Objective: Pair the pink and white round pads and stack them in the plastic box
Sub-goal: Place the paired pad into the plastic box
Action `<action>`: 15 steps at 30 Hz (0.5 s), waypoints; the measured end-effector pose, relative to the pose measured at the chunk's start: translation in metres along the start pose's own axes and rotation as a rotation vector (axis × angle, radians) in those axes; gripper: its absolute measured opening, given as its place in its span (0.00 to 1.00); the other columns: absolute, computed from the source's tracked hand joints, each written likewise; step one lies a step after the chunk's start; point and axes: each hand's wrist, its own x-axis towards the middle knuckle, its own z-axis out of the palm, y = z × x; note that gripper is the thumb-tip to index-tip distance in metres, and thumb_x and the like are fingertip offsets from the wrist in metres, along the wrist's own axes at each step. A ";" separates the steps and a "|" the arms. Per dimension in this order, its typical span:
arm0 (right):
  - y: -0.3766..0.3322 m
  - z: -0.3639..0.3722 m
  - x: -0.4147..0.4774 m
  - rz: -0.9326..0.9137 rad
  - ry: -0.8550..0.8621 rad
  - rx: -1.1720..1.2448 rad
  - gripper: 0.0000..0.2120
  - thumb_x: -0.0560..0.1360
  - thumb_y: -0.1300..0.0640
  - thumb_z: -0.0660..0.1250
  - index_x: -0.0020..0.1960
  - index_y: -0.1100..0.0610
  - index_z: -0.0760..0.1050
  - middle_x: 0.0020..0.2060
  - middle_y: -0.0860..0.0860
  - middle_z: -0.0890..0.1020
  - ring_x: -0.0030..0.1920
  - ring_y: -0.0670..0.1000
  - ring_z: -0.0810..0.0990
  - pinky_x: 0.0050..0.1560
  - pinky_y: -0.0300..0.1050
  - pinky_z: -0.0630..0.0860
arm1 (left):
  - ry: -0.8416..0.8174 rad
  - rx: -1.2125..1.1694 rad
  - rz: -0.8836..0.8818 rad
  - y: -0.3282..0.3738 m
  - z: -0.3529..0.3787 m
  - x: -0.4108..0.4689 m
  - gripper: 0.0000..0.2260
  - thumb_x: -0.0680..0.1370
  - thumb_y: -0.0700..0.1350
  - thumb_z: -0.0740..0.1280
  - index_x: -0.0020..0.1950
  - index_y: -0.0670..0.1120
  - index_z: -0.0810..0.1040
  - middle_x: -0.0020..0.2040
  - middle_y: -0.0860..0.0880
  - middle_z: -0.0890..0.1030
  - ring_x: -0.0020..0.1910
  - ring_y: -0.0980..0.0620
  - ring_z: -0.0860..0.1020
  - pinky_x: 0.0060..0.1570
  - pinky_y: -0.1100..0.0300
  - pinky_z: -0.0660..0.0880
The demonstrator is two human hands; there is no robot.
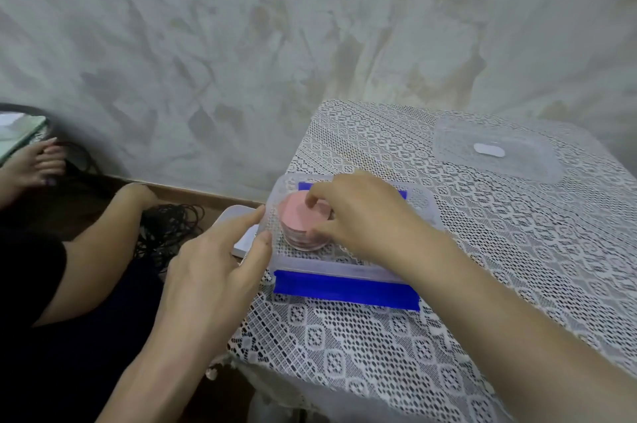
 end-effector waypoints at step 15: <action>0.056 -0.007 -0.115 0.384 0.213 0.405 0.24 0.82 0.43 0.62 0.77 0.43 0.66 0.72 0.44 0.74 0.69 0.48 0.75 0.69 0.53 0.73 | -0.136 -0.065 -0.061 0.010 0.017 0.003 0.27 0.78 0.64 0.60 0.77 0.67 0.60 0.65 0.57 0.78 0.62 0.54 0.77 0.61 0.48 0.74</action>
